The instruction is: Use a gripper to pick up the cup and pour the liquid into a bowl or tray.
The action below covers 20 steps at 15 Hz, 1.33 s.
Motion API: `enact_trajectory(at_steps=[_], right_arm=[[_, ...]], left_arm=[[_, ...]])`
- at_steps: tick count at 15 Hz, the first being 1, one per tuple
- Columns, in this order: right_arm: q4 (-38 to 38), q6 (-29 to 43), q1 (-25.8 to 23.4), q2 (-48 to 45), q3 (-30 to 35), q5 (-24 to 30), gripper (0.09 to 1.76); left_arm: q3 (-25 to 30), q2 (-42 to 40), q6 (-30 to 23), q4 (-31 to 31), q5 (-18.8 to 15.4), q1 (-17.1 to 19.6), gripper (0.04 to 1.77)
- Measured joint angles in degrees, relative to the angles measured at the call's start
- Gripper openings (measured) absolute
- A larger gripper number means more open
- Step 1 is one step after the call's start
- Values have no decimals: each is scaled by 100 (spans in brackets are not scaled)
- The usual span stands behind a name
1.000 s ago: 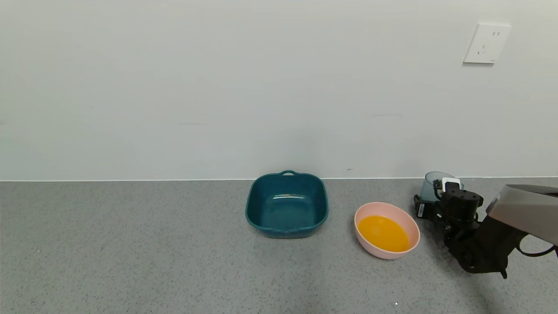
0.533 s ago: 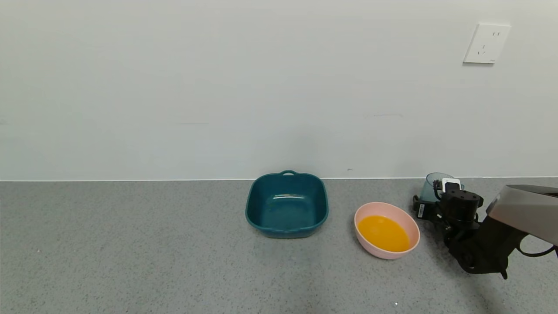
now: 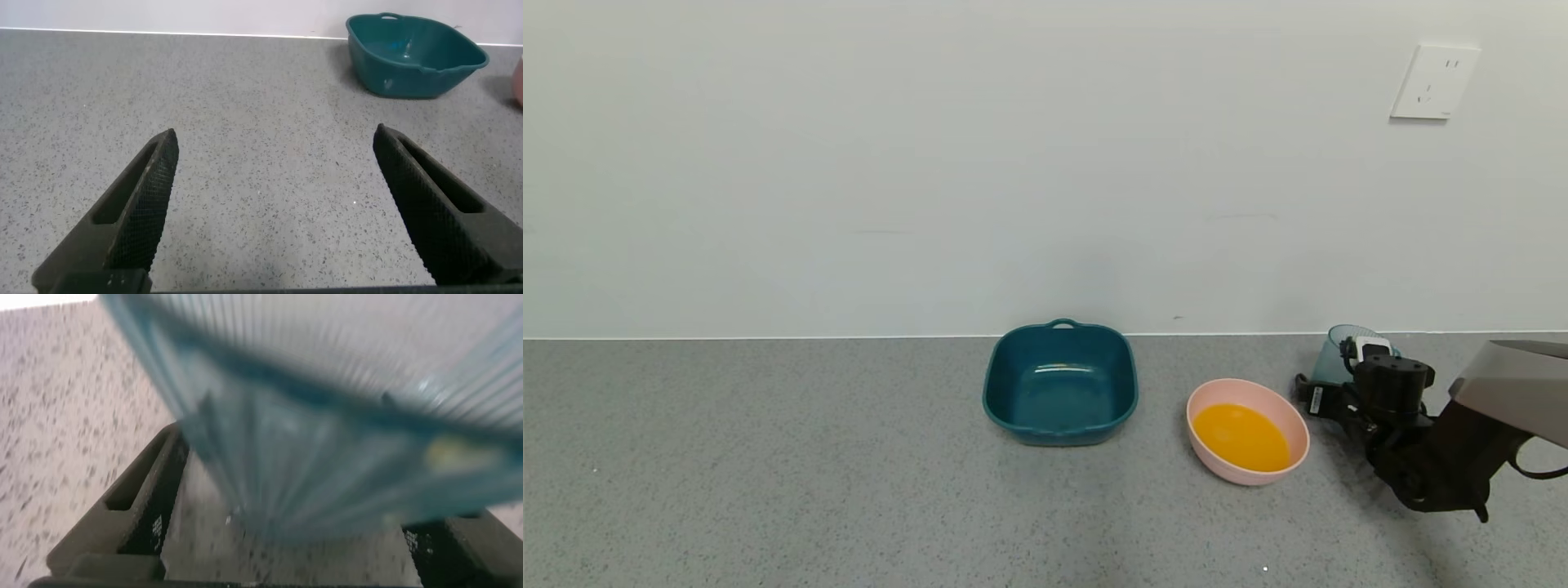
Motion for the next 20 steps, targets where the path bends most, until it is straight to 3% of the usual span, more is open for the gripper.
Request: enact_trajectory(at_steps=[6,13,16,20], right_arm=[[540,129,-138,-521,261,166,167],[1738,124,-296,-2164,1373,956,169],[2847,28,-282,-3473,1747,1122,170],[5187,-212,-78,-5676,1877,1196,170]], left_arm=[[0,0,-1,0,-2,0,172],[0,0,-4,0,0,0,172],[0,0,-1,0,0,0,172],[0,0,-4,0,0,0,172]])
